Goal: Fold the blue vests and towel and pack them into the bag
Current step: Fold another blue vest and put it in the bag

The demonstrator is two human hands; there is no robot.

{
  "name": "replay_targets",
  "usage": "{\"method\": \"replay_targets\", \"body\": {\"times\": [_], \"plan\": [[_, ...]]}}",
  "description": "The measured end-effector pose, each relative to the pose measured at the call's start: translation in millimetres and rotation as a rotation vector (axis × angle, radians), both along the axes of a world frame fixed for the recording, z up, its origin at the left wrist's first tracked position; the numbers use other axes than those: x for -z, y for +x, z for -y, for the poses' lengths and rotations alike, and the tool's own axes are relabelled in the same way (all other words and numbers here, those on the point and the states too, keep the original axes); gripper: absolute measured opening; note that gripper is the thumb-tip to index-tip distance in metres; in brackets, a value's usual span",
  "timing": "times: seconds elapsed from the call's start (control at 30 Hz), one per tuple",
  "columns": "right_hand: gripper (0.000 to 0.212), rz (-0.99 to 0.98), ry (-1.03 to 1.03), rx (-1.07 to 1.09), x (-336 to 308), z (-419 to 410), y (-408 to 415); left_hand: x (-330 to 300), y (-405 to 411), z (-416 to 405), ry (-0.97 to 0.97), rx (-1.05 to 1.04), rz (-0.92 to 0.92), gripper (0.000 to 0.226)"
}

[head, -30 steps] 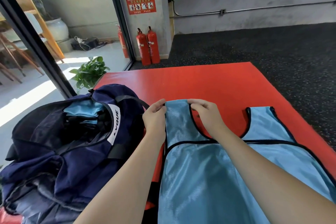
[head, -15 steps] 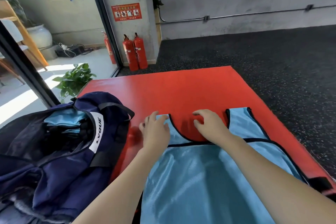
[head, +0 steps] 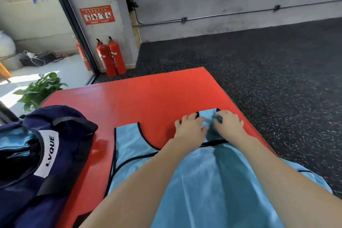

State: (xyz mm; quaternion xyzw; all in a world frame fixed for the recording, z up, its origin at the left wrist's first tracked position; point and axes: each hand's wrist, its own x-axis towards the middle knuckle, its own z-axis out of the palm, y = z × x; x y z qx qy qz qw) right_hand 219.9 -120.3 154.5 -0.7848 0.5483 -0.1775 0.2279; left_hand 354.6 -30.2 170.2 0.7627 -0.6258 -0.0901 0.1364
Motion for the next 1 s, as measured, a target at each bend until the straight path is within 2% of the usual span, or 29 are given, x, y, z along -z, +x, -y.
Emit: {"method": "replay_targets", "body": {"times": [0.07, 0.13, 0.17, 0.27, 0.3, 0.4, 0.47, 0.67, 0.77, 0.9, 1.0], "plan": [[0.028, 0.184, 0.01, 0.008, -1, 9, -5, 5, 2, 6, 0.034, 0.016, 0.105, 0.041], [0.029, 0.247, 0.026, 0.018, -2, 16, -13, 12, 6, 6, 0.059, 0.019, 0.156, 0.043], [0.031, 0.219, 0.028, 0.029, 0, 20, -16, 15, 9, 4, 0.072, 0.022, 0.174, 0.044], [0.04, -0.093, 0.012, 0.026, 4, 20, -27, 17, 11, -2, 0.135, 0.001, 0.19, 0.053], [0.044, -0.14, 0.007, 0.005, 4, 19, -31, 15, 11, -5, 0.147, -0.006, 0.182, 0.056], [0.047, -0.109, -0.031, -0.008, 0, 10, -40, 4, 13, -24, 0.112, -0.019, 0.12, 0.06], [0.041, -0.103, -0.078, -0.025, -6, 2, -45, -5, 18, -49, 0.063, -0.016, 0.081, 0.058], [0.032, -0.079, -0.2, -0.271, -18, -35, -59, -8, 62, -152, 0.024, -0.078, 0.045, 0.053], [0.032, -0.156, -0.158, -0.37, -20, -52, -61, -13, 99, -186, 0.028, -0.157, -0.04, 0.051], [0.035, -0.278, -0.143, -0.366, -18, -61, -69, -18, 127, -210, 0.022, -0.274, -0.21, 0.052], [0.034, -0.292, -0.141, -0.362, -19, -61, -73, -18, 131, -221, 0.034, -0.278, -0.234, 0.05]]}}
